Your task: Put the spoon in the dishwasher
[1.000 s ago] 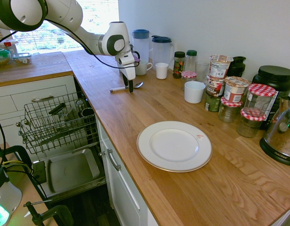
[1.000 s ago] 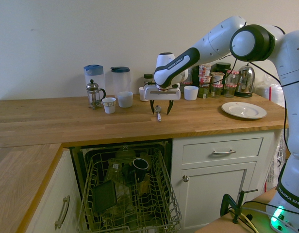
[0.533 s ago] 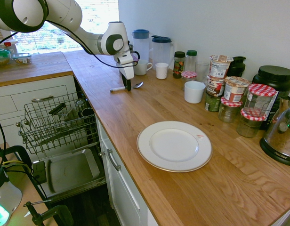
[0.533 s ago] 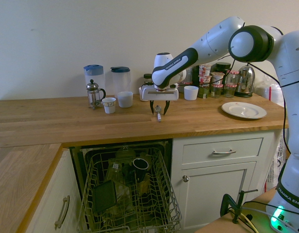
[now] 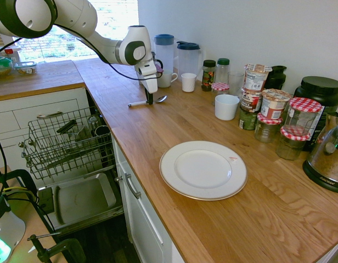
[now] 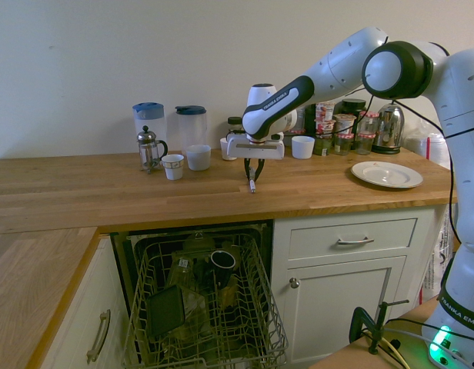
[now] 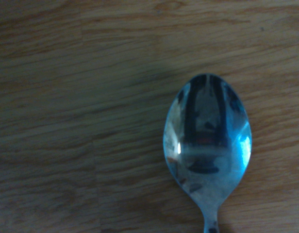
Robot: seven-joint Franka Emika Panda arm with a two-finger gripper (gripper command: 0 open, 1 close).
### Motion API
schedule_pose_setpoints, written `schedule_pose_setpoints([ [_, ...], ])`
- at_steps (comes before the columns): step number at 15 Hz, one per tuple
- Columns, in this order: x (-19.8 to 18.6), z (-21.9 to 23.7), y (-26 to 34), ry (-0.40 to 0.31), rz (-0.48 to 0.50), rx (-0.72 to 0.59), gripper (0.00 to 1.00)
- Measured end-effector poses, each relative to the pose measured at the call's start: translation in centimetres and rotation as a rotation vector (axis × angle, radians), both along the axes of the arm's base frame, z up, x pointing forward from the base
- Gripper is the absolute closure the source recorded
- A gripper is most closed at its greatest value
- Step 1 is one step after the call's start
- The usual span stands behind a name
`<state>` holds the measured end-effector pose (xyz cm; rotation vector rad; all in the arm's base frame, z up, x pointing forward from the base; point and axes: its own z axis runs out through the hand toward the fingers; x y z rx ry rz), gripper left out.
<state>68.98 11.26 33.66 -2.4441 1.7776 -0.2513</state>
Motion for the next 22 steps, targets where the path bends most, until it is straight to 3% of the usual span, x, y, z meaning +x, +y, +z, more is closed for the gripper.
schedule_pose_setpoints([
  [8, -0.9, 2.4, -2.0, -0.023, -0.032, 0.026, 1.0],
  [14, -8.8, 7.8, -1.9, -0.011, -0.022, 0.061, 1.0],
  [22, -18.1, 6.3, 6.4, 0.009, 0.046, 0.087, 1.0],
])
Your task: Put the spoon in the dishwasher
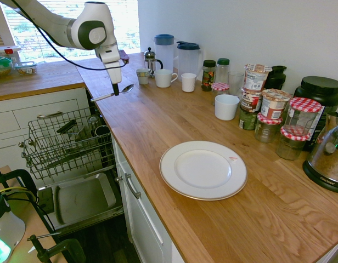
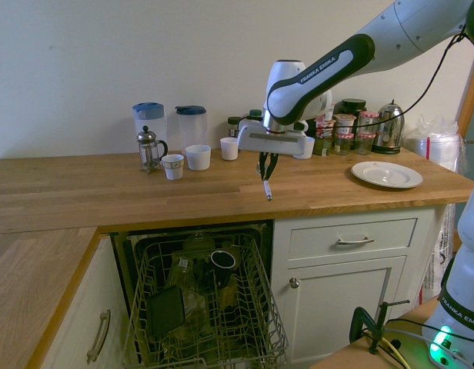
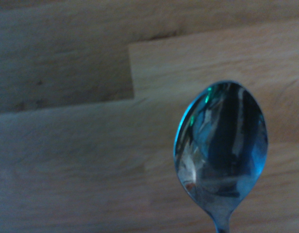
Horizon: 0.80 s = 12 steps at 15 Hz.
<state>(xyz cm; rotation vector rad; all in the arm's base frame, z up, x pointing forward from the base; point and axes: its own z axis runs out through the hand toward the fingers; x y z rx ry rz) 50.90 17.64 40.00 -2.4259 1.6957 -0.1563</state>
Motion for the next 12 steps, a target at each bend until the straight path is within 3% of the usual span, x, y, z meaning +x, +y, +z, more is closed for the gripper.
schedule_pose_setpoints([
  [7, -3.6, -2.2, 5.7, -0.006, 0.015, 0.03, 1.0],
  [12, -8.9, -5.7, 10.7, 0.025, 0.057, 0.018, 1.0],
])
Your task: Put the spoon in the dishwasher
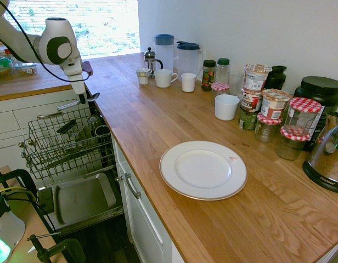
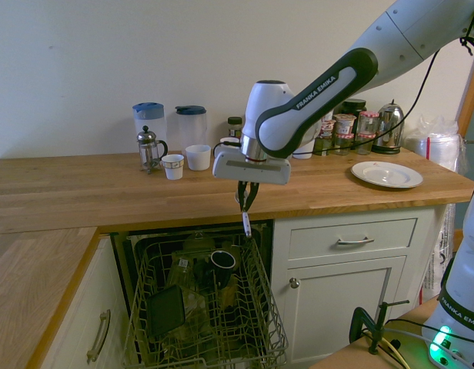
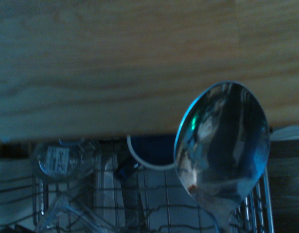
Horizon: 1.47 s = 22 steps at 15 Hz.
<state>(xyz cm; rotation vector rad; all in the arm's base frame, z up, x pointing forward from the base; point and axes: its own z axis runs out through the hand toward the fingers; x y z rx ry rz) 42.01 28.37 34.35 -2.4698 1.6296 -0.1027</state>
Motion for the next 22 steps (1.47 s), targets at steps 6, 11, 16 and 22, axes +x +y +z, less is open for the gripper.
schedule_pose_setpoints([
  [6, -3.8, -8.7, 2.3, 0.064, 0.034, -0.021, 1.0],
  [11, -2.2, -16.7, 3.3, 0.134, 0.033, -0.014, 1.0],
  [16, -0.9, -20.6, 5.7, 0.164, 0.038, -0.019, 0.0],
  [22, -1.1, -22.7, 6.0, 0.184, 0.047, -0.045, 0.0],
])
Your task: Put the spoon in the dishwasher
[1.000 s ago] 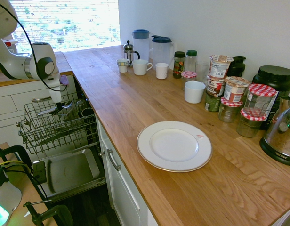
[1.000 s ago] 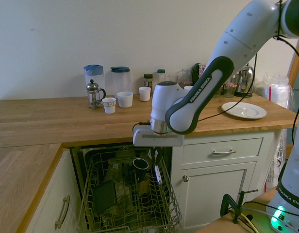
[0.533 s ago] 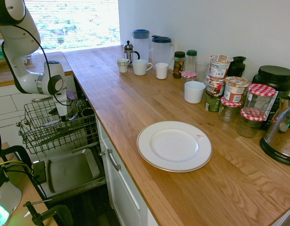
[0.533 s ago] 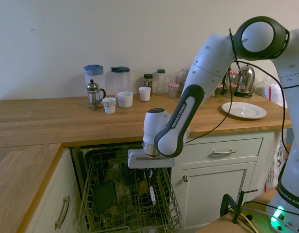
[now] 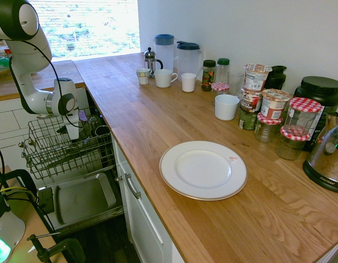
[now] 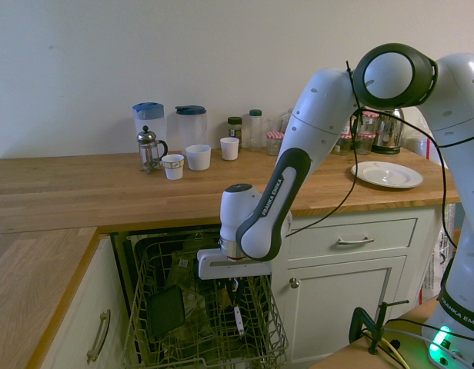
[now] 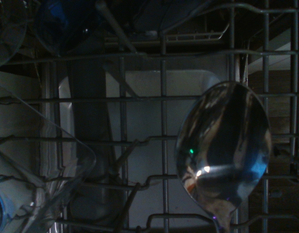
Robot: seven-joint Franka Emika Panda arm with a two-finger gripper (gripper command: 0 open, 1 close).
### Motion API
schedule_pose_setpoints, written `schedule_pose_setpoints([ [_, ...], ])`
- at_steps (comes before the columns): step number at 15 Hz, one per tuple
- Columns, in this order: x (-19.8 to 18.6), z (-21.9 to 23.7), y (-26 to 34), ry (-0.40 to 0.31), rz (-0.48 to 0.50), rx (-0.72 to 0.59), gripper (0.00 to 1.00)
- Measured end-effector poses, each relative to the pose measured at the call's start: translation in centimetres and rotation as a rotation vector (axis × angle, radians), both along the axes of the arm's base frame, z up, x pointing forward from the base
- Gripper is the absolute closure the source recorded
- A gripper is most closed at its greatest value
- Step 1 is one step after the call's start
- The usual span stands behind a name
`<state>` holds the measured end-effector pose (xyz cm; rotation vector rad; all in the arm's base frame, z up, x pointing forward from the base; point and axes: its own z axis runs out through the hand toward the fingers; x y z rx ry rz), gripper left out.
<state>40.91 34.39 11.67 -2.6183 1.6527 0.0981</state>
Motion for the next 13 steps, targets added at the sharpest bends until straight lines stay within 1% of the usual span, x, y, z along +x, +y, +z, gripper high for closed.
schedule_pose_setpoints([
  [4, -0.3, -0.4, 0.2, 0.002, 0.002, -0.003, 0.0],
  [8, -0.3, 0.1, 0.5, -0.018, 0.007, 0.004, 0.0],
  [11, -0.2, 2.3, 0.2, -0.053, 0.005, 0.005, 0.0],
  [13, -0.7, 5.0, -0.8, -0.081, -0.006, 0.006, 0.0],
])
